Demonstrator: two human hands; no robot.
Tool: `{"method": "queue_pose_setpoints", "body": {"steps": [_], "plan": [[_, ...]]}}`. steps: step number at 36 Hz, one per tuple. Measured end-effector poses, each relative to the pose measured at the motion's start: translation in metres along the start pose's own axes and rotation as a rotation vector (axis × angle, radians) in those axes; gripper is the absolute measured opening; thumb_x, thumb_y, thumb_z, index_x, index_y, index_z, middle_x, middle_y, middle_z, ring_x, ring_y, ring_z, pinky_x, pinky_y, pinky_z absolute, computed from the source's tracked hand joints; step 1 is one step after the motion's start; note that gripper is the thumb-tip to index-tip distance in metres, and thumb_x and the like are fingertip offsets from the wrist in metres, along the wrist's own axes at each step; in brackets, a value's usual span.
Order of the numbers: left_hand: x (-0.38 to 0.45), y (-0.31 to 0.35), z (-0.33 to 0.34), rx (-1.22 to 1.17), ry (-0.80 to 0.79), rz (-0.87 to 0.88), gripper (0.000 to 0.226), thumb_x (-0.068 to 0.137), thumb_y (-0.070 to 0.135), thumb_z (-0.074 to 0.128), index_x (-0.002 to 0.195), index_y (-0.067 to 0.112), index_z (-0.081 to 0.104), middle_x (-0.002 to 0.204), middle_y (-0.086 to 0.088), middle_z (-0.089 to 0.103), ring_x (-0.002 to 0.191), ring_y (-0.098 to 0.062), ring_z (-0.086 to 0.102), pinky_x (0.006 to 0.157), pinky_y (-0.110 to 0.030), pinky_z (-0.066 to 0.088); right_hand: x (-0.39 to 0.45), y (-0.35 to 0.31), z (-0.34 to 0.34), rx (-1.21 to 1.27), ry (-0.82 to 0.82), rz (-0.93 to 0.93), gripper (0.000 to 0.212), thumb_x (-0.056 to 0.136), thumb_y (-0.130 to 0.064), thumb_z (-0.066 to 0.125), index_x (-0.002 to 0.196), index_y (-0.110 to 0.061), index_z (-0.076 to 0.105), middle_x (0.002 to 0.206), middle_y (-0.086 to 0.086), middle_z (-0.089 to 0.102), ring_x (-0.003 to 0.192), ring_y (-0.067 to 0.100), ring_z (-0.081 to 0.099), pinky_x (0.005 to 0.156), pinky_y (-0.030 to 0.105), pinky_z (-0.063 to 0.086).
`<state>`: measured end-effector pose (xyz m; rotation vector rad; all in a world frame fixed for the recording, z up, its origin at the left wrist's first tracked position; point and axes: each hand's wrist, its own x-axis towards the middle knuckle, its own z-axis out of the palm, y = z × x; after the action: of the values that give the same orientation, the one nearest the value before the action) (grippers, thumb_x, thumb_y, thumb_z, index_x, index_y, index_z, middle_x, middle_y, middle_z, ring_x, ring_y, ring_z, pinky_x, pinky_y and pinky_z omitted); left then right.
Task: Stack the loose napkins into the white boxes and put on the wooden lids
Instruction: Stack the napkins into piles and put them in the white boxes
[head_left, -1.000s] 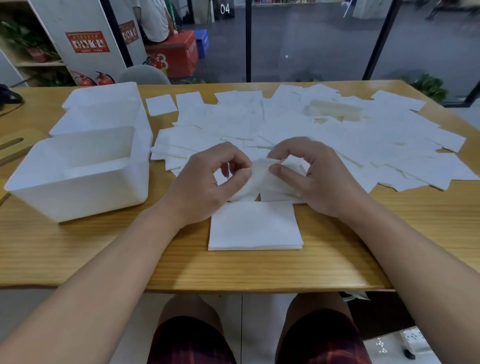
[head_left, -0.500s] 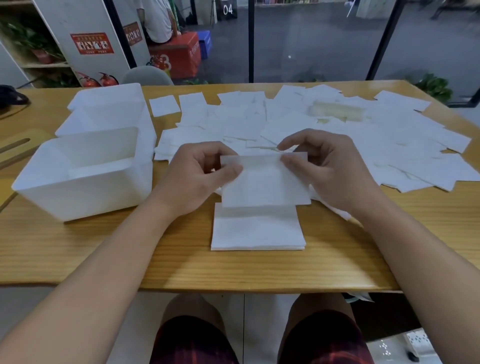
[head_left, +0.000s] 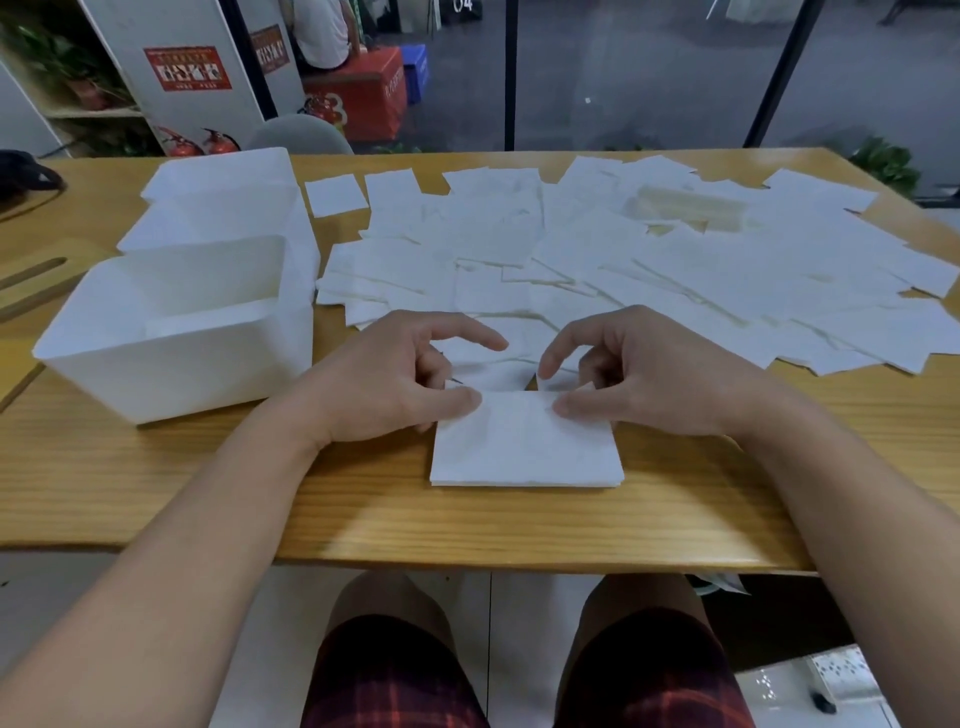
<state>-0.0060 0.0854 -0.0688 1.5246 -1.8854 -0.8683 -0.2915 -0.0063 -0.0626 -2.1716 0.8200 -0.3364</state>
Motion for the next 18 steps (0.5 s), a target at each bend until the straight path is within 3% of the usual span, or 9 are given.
{"method": "queue_pose_setpoints", "body": {"steps": [4,7,12,14,18], "plan": [[0.004,-0.006,0.002,0.086,0.089,0.035,0.024,0.097,0.027,0.081,0.114,0.042,0.076,0.057,0.001,0.046,0.055,-0.012,0.045,0.084,-0.016,0.048,0.000,0.001,0.001,-0.036,0.031,-0.040,0.017,0.090,-0.026,0.087,0.102,-0.032,0.076,0.071,-0.001,0.065,0.062,0.011,0.056,0.064,0.025,0.048],[0.009,-0.013,0.004,0.165,0.225,0.065,0.010,0.097,0.030,0.081,0.102,0.038,0.079,0.065,0.006,0.060,0.062,-0.009,0.055,0.073,-0.018,0.048,-0.001,0.003,0.000,-0.047,0.089,-0.074,0.016,0.088,-0.028,0.089,0.096,-0.029,0.074,0.073,0.000,0.065,0.064,0.013,0.056,0.065,0.028,0.047],[0.021,-0.020,0.008,0.302,0.288,0.101,0.010,0.096,0.039,0.081,0.105,0.037,0.079,0.097,0.016,0.069,0.091,-0.009,0.065,0.076,-0.019,0.050,0.001,0.007,0.002,-0.107,0.224,-0.122,0.015,0.090,-0.034,0.087,0.088,-0.029,0.074,0.073,-0.005,0.061,0.063,0.009,0.051,0.062,0.025,0.044],[0.026,-0.019,0.011,0.346,0.284,0.111,0.009,0.097,0.039,0.080,0.104,0.035,0.079,0.099,0.019,0.067,0.094,-0.005,0.064,0.079,-0.017,0.047,0.003,0.009,0.004,-0.142,0.238,-0.123,0.013,0.091,-0.036,0.086,0.088,-0.031,0.074,0.077,-0.008,0.064,0.067,0.010,0.055,0.063,0.025,0.047],[0.032,-0.019,0.015,0.463,0.275,0.153,0.009,0.102,0.037,0.073,0.099,0.031,0.079,0.096,0.018,0.066,0.093,-0.005,0.063,0.081,-0.028,0.053,0.005,0.012,0.008,-0.187,0.220,-0.118,0.009,0.094,-0.036,0.083,0.089,-0.034,0.074,0.084,-0.009,0.069,0.077,0.014,0.063,0.064,0.020,0.047]]}}
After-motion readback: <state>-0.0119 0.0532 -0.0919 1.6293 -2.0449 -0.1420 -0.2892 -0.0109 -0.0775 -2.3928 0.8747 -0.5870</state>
